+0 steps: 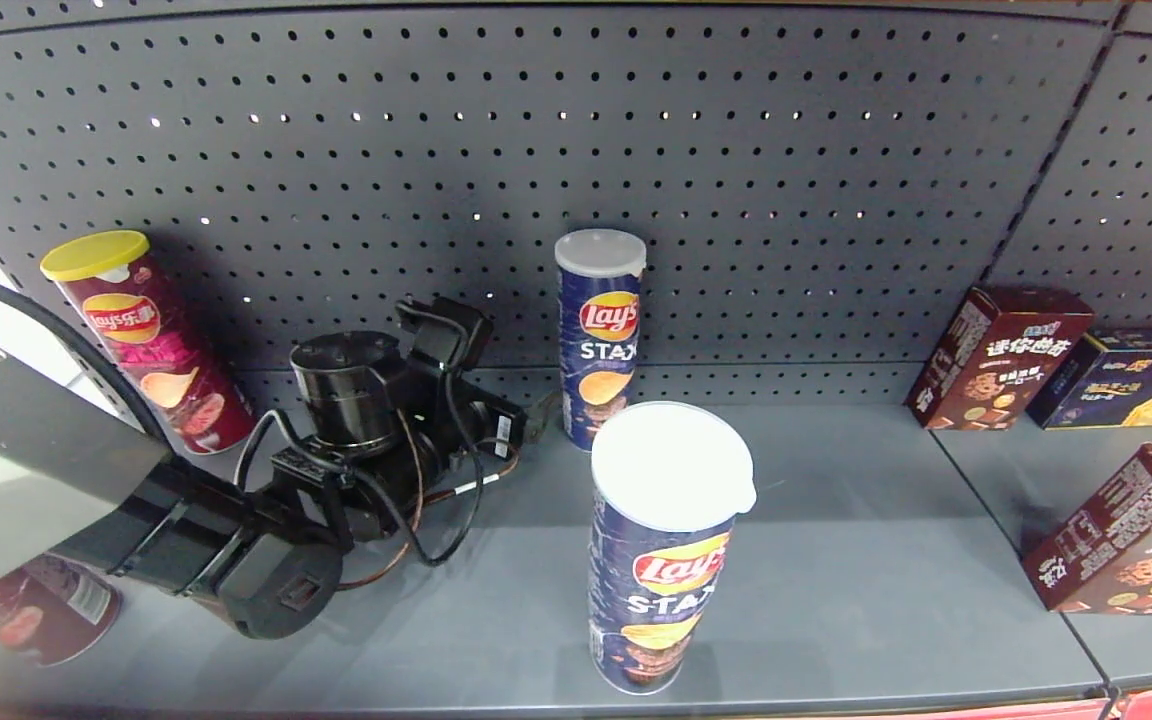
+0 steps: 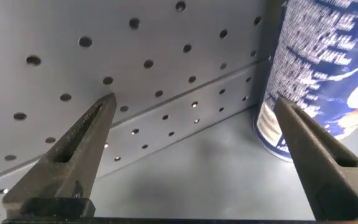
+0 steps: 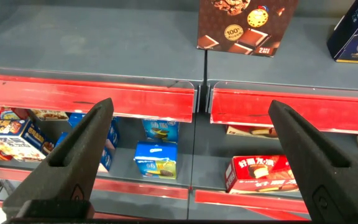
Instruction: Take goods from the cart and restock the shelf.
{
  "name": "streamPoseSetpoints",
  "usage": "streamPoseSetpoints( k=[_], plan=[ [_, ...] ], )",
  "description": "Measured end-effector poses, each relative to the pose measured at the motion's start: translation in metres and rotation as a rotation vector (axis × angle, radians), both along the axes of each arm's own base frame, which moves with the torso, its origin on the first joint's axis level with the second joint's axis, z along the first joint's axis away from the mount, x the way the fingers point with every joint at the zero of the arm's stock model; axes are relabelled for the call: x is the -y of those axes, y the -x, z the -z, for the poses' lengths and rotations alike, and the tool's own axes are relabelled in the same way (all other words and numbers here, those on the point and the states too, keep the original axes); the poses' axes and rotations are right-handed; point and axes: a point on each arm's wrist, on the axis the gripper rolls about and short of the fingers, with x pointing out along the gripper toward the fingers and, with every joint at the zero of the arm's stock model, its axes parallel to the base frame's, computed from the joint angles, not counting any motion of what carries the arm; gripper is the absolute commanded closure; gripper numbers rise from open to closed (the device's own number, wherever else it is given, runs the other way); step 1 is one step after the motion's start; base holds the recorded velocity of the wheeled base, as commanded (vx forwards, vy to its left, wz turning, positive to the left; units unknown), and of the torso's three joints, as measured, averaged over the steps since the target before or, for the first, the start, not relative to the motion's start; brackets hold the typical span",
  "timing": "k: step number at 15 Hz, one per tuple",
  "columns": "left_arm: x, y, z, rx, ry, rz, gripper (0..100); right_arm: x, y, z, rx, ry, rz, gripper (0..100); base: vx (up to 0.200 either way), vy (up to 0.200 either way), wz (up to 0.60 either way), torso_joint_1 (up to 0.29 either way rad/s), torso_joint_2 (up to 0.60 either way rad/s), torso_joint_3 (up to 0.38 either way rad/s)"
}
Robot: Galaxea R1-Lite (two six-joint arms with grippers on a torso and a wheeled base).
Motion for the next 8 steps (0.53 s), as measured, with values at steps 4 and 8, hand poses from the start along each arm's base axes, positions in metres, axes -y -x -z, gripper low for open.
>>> streamPoseSetpoints(
  k=[4, 8],
  plan=[
    [-0.004, 0.006, -0.003, -0.002, -0.002, -0.003, 0, 0.0, 0.0, 0.0, 0.0, 0.0, 0.0, 0, 0.0, 0.0, 0.0, 0.0, 0.0, 0.0],
    [-0.004, 0.015, -0.005, -0.003, -0.004, 0.008, 0, 0.0, 0.0, 0.0, 0.0, 0.0, 0.0, 0, 0.0, 0.0, 0.0, 0.0, 0.0, 0.0]
  ],
)
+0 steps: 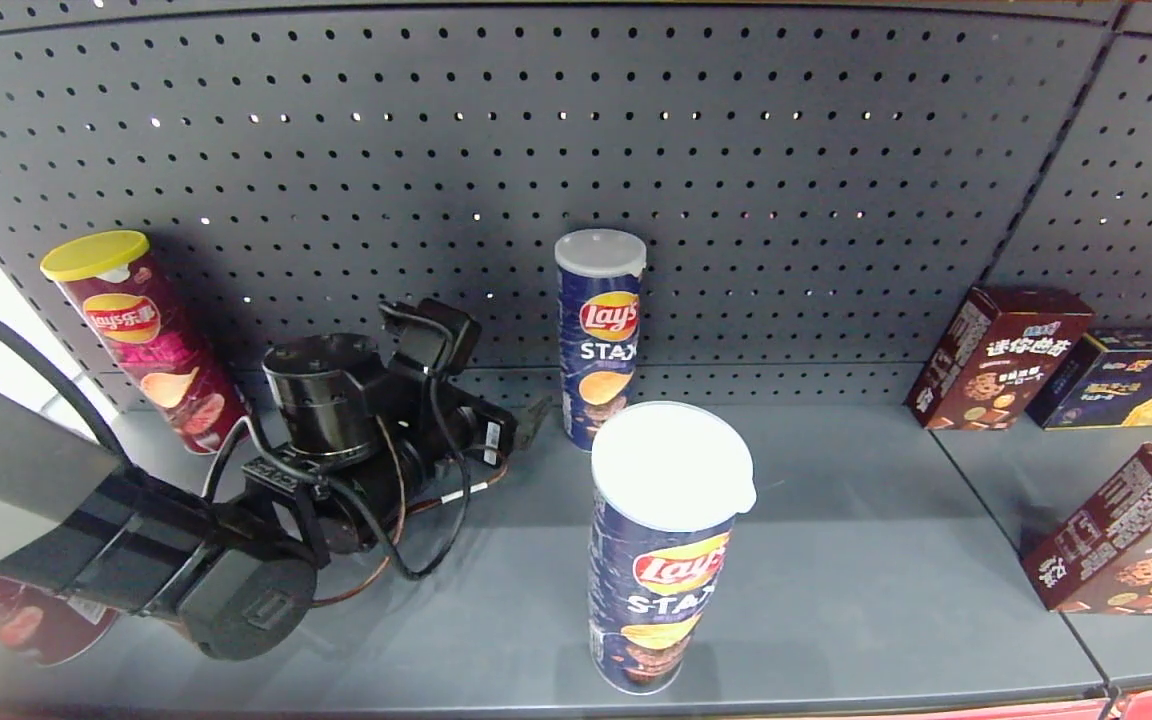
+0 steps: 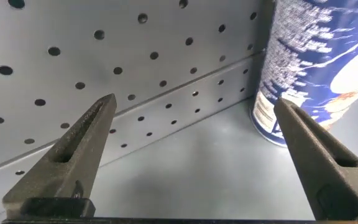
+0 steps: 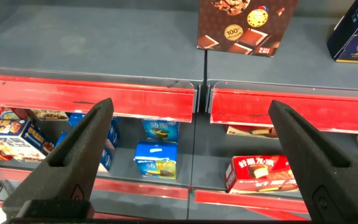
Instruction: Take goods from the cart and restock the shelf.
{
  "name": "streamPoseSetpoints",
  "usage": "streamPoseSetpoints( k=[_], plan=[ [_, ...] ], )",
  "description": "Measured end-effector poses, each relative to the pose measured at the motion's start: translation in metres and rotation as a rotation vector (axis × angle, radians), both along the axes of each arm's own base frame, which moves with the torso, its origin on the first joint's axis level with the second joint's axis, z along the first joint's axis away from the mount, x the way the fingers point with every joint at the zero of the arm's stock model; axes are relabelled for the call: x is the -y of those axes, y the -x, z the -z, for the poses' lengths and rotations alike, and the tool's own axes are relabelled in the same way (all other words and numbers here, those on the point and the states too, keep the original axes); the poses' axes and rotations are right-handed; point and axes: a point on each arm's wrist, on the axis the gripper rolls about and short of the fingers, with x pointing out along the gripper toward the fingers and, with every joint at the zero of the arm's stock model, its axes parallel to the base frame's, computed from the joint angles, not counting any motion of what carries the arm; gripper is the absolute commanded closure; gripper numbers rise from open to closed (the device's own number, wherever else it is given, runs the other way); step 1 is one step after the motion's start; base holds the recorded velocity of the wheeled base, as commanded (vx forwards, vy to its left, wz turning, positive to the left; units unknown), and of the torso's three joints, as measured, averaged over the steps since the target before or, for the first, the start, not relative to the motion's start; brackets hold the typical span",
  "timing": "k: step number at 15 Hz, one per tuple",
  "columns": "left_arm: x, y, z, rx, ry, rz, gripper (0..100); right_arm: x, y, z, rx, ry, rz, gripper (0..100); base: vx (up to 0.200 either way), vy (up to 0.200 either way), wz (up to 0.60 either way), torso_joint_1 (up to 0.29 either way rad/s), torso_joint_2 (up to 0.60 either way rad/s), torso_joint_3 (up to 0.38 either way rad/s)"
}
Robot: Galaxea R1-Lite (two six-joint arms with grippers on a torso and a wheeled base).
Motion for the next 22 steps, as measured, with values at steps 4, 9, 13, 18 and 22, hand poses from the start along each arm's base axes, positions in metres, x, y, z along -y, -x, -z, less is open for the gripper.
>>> streamPoseSetpoints(
  k=[4, 9, 13, 18, 22],
  plan=[
    [0.004, 0.002, -0.002, 0.004, 0.002, 0.016, 0, 0.0, 0.0, 0.0, 0.0, 0.0, 0.0, 0, 0.0, 0.0, 0.0, 0.0, 0.0, 0.0],
    [0.009, -0.004, -0.003, 0.005, 0.004, 0.019, 0, 0.0, 0.0, 0.0, 0.0, 0.0, 0.0, 0, 0.0, 0.0, 0.0, 0.0, 0.0, 0.0],
    [0.011, -0.008, 0.0, 0.002, 0.003, 0.019, 0, 0.0, 0.0, 0.0, 0.0, 0.0, 0.001, 0, 0.0, 0.0, 0.0, 0.0, 0.0, 0.0],
    [0.008, -0.004, -0.003, 0.011, 0.006, 0.012, 0, 0.0, 0.0, 0.0, 0.0, 0.0, 0.0, 0, 0.0, 0.0, 0.0, 0.0, 0.0, 0.0],
    [-0.005, 0.038, -0.026, 0.038, 0.02, 0.021, 0, 0.0, 0.0, 0.0, 0.0, 0.0, 0.0, 0, 0.0, 0.0, 0.0, 0.0, 0.0, 0.0]
  ],
)
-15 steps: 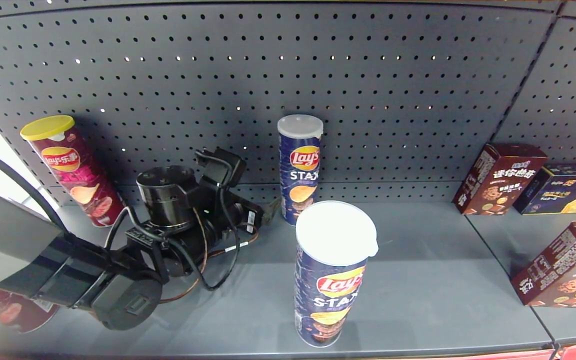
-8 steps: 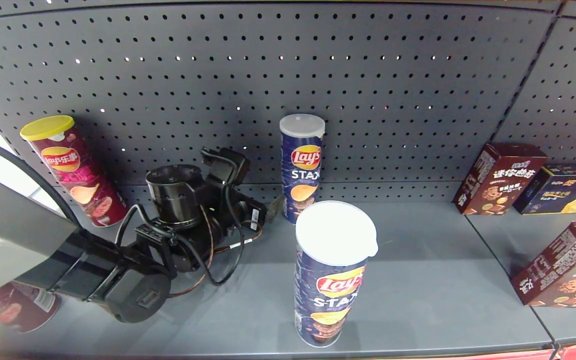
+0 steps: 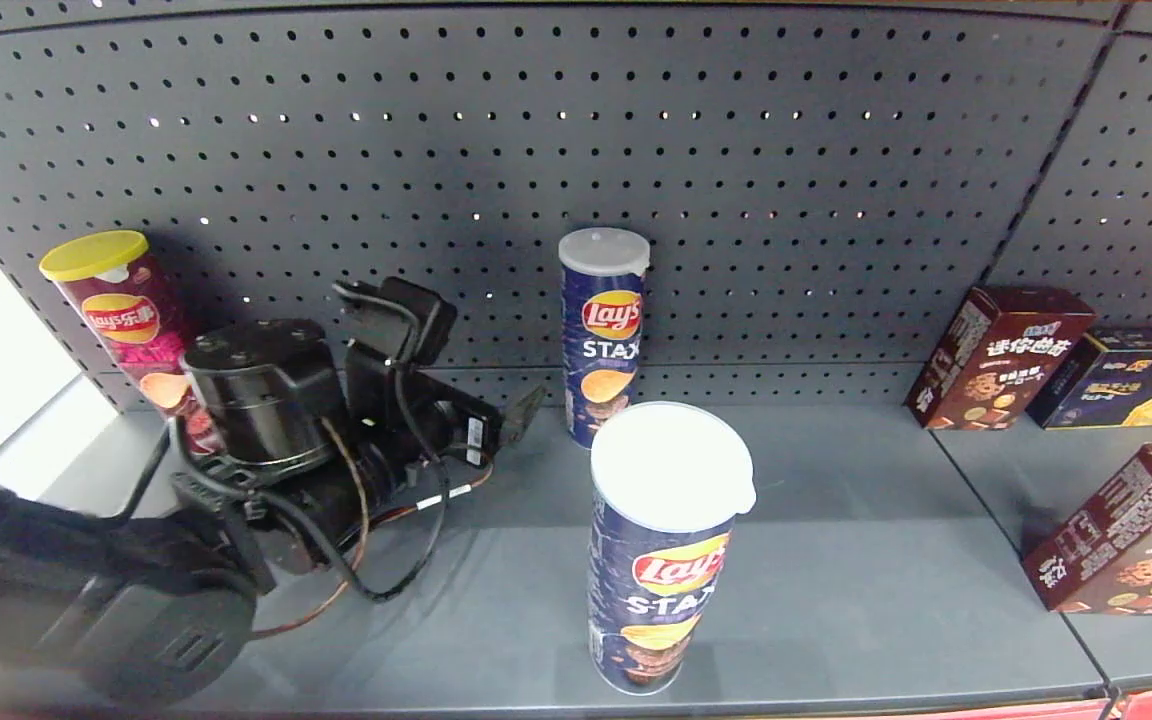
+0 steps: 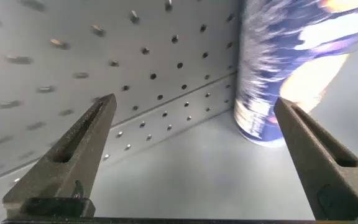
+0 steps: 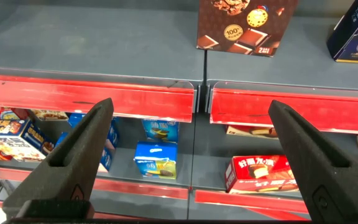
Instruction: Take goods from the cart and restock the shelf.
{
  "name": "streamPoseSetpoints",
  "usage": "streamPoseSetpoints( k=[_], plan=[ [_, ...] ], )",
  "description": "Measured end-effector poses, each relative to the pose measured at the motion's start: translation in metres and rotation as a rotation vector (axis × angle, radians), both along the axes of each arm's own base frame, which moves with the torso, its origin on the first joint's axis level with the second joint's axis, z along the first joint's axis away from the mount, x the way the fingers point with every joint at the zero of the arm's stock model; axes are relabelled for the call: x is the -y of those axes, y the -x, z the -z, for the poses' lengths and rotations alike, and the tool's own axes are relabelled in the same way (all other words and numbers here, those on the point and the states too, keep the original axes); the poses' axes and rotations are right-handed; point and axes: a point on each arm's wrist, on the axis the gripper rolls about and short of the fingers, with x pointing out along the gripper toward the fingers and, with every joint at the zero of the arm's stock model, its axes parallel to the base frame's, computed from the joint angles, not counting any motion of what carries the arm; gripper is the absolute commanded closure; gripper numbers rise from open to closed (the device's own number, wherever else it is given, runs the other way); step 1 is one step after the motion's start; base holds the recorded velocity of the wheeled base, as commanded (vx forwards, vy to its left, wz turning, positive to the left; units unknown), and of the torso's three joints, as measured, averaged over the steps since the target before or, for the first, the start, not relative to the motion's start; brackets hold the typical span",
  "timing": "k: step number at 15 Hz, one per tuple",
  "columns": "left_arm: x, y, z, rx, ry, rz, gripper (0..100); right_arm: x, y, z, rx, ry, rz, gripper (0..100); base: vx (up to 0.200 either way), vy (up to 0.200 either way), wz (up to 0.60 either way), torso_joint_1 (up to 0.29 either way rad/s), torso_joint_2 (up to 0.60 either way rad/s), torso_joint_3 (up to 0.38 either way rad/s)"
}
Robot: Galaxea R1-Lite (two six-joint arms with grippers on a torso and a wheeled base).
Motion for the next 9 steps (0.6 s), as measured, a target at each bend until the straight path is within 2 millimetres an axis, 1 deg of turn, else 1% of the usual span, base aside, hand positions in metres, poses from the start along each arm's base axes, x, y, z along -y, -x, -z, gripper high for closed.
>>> streamPoseSetpoints(
  k=[1, 2, 4, 7, 9],
  plan=[
    [-0.007, 0.02, -0.003, -0.001, 0.0, 0.012, 0, 0.0, 0.0, 0.0, 0.0, -0.001, 0.0, 0, 0.0, 0.0, 0.0, 0.0, 0.0, 0.0],
    [-0.013, 0.038, -0.004, -0.009, -0.004, 0.023, 0, 0.0, 0.0, 0.0, 0.0, 0.0, 0.0, 0, 0.0, 0.0, 0.0, 0.0, 0.0, 0.0],
    [-0.031, 0.08, -0.002, -0.019, -0.01, 0.047, 0, 0.0, 0.0, 0.0, 0.0, 0.0, 0.0, 0, 0.0, 0.0, 0.0, 0.0, 0.0, 0.0],
    [-0.058, 0.13, -0.007, -0.009, -0.003, 0.06, 0, 0.0, 0.0, 0.0, 0.0, 0.0, 0.0, 0, 0.0, 0.0, 0.0, 0.0, 0.0, 0.0],
    [-0.078, 0.164, -0.006, 0.005, 0.004, 0.063, 0, 0.0, 0.0, 0.0, 0.0, 0.0, 0.0, 0, 0.0, 0.0, 0.0, 0.0, 0.0, 0.0]
  ],
)
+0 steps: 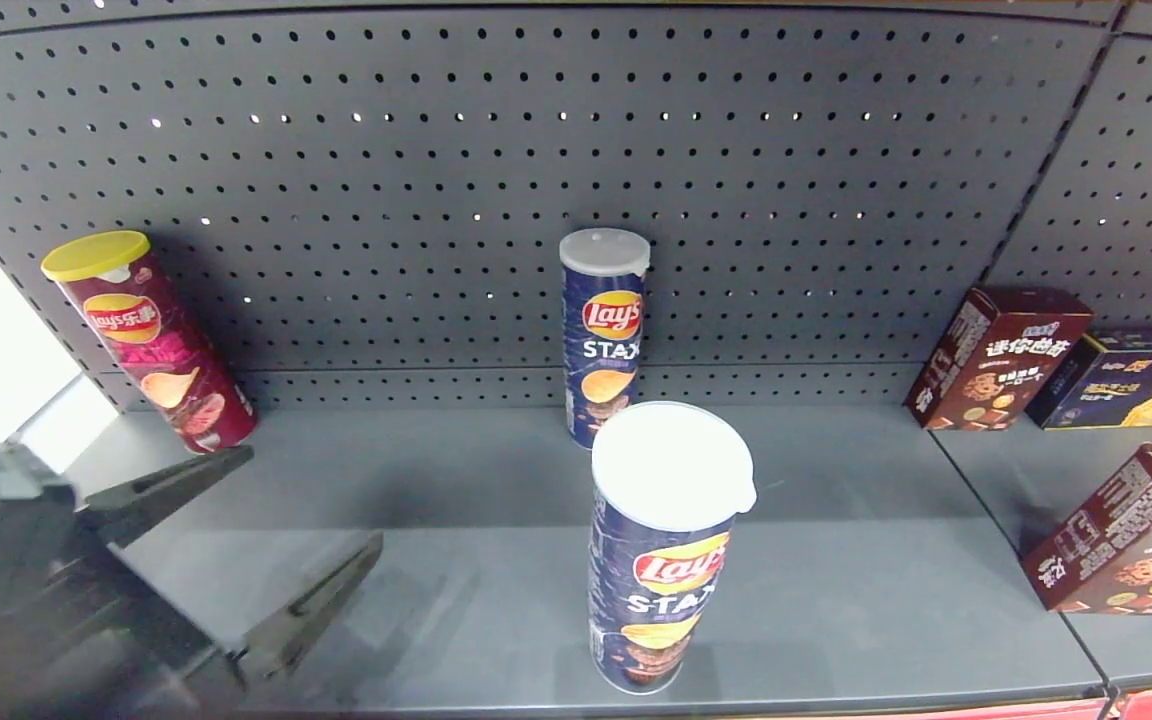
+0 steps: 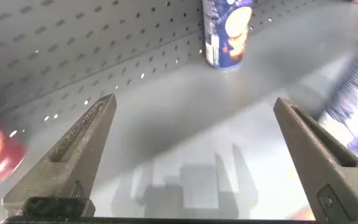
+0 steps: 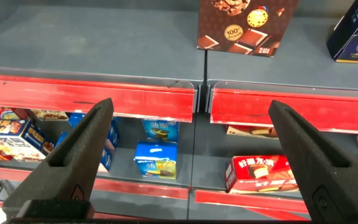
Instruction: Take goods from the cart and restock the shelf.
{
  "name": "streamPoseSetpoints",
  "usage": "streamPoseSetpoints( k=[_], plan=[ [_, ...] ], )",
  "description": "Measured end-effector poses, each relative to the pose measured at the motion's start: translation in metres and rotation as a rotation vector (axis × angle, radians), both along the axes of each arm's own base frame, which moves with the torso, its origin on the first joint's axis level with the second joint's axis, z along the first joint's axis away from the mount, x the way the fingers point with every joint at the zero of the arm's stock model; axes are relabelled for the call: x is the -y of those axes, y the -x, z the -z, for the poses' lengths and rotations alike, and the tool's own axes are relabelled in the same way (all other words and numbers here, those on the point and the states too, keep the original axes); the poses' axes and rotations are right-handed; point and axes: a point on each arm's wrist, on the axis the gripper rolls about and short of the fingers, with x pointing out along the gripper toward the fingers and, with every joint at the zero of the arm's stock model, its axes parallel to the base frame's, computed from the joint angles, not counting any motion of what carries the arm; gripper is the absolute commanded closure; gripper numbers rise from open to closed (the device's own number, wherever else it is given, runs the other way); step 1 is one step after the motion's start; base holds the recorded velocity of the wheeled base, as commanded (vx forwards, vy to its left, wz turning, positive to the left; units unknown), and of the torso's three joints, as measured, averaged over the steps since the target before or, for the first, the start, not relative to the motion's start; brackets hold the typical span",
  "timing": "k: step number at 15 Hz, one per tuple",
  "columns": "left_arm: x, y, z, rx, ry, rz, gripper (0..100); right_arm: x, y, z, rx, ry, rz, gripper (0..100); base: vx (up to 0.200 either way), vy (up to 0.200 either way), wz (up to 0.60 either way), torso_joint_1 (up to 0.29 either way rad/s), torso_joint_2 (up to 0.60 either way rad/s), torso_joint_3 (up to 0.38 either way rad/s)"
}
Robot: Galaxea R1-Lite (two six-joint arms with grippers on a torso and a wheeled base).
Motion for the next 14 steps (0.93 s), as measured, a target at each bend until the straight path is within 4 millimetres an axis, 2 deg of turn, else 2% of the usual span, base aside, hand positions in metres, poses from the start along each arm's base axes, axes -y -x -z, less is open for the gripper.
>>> streamPoseSetpoints(
  k=[4, 7, 8, 9, 14],
  plan=[
    [-0.042, 0.069, 0.026, 0.007, 0.003, 0.006, 0, 0.0, 0.0, 0.0, 0.0, 0.0, 0.0, 0, 0.0, 0.0, 0.0, 0.0, 0.0, 0.0],
    [-0.069, 0.11, 0.069, -0.058, -0.087, -0.016, 0, 0.0, 0.0, 0.0, 0.0, 0.0, 0.0, 0, 0.0, 0.0, 0.0, 0.0, 0.0, 0.0],
    [-0.074, 0.119, 0.083, -0.076, -0.126, -0.019, 0, 0.0, 0.0, 0.0, 0.0, 0.0, 0.0, 0, 0.0, 0.0, 0.0, 0.0, 0.0, 0.0],
    [-0.077, 0.124, 0.088, -0.052, -0.114, -0.018, 0, 0.0, 0.0, 0.0, 0.0, 0.0, 0.0, 0, 0.0, 0.0, 0.0, 0.0, 0.0, 0.0],
    [-0.084, 0.131, 0.093, 0.009, 0.014, -0.026, 0, 0.0, 0.0, 0.0, 0.0, 0.0, 0.0, 0, 0.0, 0.0, 0.0, 0.0, 0.0, 0.0]
  ],
)
